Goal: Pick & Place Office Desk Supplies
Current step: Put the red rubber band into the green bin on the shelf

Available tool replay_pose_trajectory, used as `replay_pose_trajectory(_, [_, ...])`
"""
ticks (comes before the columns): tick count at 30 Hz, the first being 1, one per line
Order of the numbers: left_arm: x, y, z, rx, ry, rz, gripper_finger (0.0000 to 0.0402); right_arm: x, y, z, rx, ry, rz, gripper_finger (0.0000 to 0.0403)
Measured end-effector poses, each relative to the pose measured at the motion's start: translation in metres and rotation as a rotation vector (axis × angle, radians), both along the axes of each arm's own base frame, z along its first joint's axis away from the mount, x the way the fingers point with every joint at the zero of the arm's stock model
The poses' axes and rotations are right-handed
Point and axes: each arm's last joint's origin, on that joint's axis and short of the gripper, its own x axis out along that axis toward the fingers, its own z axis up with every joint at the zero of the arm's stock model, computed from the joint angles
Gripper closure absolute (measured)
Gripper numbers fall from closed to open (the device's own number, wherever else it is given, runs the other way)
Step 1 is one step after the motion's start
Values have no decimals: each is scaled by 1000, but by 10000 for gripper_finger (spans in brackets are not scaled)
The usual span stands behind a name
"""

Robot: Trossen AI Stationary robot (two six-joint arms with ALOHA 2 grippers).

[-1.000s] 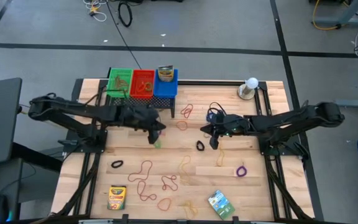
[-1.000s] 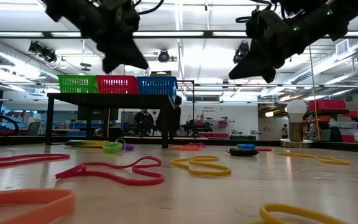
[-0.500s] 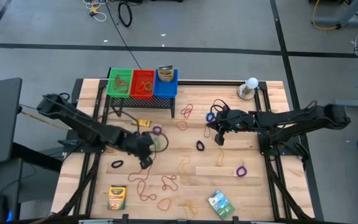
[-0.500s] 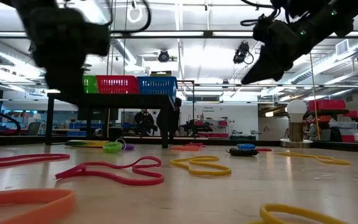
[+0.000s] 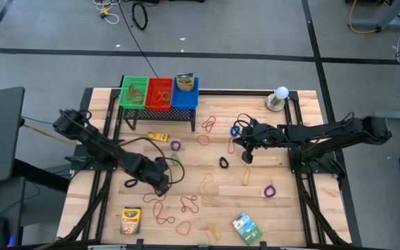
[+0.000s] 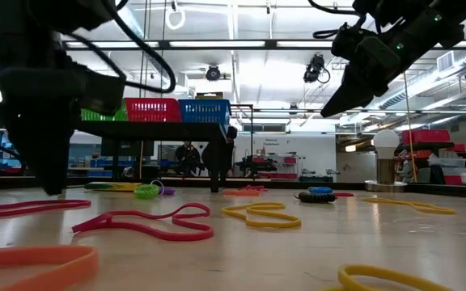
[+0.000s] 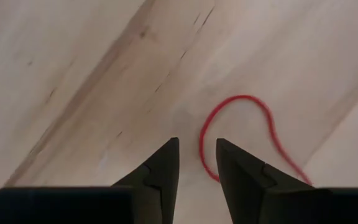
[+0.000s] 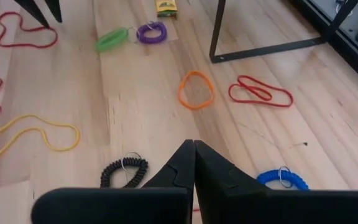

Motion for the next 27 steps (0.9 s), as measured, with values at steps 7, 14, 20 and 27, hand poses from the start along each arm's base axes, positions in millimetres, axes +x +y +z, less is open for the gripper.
replay_pose_trajectory(7, [4,-2,-12,19,32,-8,292,-1,0,-1,0,10,0,394])
replay_pose_trajectory(14, [4,0,-14,28,49,-17,357,-1,0,-1,1,10,0,394])
replay_pose_trajectory(20, [7,-1,-4,41,39,-71,396,-1,0,-1,1,10,-1,394])
replay_pose_trajectory(27, [16,5,33,77,-79,-136,398,0,-1,0,2,2,-37,394])
